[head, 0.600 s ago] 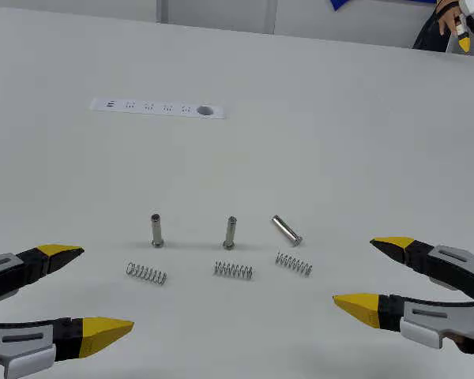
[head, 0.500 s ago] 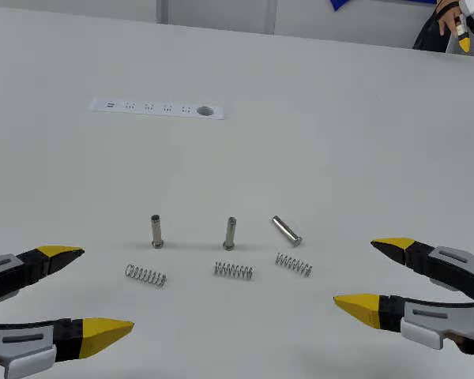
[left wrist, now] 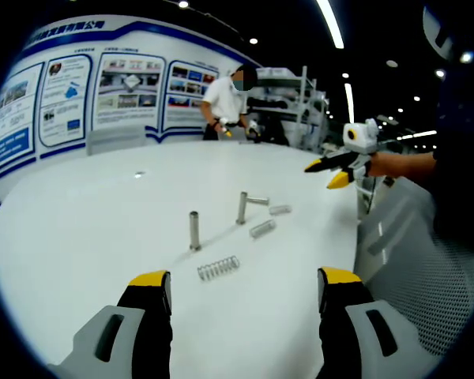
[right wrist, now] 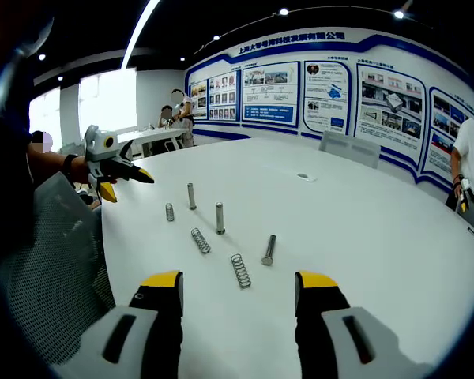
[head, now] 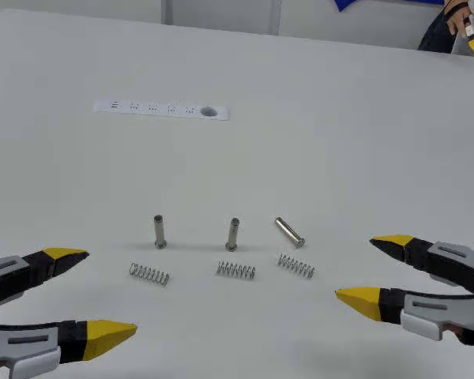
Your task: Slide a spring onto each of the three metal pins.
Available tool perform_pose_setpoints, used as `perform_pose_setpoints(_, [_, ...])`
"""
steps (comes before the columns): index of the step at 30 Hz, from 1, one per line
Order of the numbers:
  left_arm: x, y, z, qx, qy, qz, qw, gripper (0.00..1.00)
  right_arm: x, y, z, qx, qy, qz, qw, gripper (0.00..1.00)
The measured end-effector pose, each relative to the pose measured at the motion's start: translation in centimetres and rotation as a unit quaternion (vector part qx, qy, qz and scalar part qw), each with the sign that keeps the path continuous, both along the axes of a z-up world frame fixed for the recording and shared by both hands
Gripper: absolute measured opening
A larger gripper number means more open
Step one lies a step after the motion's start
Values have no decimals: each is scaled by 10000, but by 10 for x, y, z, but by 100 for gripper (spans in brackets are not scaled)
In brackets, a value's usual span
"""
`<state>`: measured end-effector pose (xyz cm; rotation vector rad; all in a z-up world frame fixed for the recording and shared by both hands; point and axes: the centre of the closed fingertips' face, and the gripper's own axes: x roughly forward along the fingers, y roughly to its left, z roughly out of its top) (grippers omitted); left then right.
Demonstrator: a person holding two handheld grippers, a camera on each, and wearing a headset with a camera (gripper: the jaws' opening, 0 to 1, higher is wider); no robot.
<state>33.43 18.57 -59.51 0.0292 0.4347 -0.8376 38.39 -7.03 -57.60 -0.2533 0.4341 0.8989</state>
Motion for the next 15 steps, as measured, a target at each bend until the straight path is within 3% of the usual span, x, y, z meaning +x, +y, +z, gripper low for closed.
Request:
perform_pose_setpoints(5, [-1,0,-1,37,23,-13,10000,77,16,-1,2,-150,49,12,9999,47])
perform_pose_setpoints(15, [0,-1,-2,50,36,-28,10000,76,58,12,15,-503,-23,55,9987,37])
